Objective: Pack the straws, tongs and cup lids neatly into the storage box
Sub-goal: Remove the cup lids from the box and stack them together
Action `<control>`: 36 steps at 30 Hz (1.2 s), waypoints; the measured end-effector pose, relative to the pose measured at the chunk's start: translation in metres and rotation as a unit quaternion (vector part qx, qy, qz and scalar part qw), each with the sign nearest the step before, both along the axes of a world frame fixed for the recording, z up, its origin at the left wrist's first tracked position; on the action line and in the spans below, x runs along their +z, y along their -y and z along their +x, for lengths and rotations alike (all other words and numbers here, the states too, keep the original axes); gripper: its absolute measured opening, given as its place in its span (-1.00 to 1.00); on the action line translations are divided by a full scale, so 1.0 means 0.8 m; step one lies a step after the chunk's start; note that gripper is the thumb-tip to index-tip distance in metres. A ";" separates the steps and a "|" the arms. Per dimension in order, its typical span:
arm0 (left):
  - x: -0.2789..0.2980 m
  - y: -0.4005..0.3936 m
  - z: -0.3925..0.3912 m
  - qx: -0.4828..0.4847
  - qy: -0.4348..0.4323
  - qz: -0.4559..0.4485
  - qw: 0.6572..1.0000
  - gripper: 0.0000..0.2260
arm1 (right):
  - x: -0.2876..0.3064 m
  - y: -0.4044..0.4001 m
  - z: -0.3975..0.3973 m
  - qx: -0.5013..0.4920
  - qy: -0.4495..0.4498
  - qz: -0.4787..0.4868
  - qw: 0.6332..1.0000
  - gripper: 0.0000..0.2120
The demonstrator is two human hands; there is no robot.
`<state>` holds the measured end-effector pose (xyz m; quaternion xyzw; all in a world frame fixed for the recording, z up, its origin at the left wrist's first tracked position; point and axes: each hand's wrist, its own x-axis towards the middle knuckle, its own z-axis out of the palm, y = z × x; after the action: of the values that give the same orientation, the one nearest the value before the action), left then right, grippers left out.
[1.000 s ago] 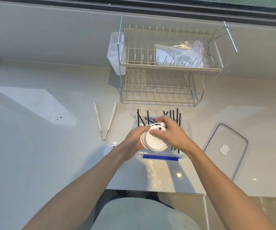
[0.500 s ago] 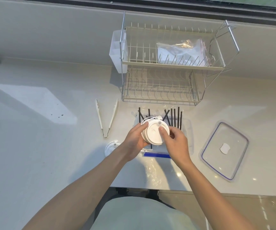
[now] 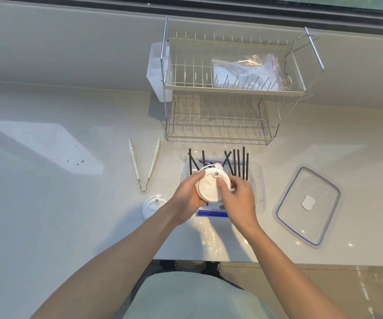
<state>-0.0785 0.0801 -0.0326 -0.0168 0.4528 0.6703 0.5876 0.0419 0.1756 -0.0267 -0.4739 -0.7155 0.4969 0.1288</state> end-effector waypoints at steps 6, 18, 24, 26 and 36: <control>-0.003 0.005 -0.001 -0.015 0.011 -0.004 1.000 -0.58 | 0.004 0.004 0.005 -0.008 -0.045 -0.108 0.993 -0.82; -0.011 0.005 0.001 -0.015 -0.034 -0.056 0.998 -0.54 | 0.008 0.001 0.007 -0.005 -0.016 -0.083 0.996 -0.76; -0.010 0.002 -0.011 -0.029 -0.051 -0.061 0.996 -0.57 | 0.006 -0.004 0.007 0.009 -0.025 -0.111 0.993 -0.82; -0.011 0.004 -0.011 -0.032 -0.069 -0.038 0.996 -0.62 | 0.005 -0.005 0.007 0.004 -0.050 -0.140 0.989 -0.80; -0.032 0.019 -0.025 0.071 -0.163 -0.173 0.969 -0.82 | -0.041 -0.041 0.013 0.022 0.090 -0.121 0.988 -0.73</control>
<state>-0.0983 0.0649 -0.0582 -0.0405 0.6495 0.6153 0.4449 0.0525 0.2084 -0.0593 -0.5129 -0.6690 0.5379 -0.0057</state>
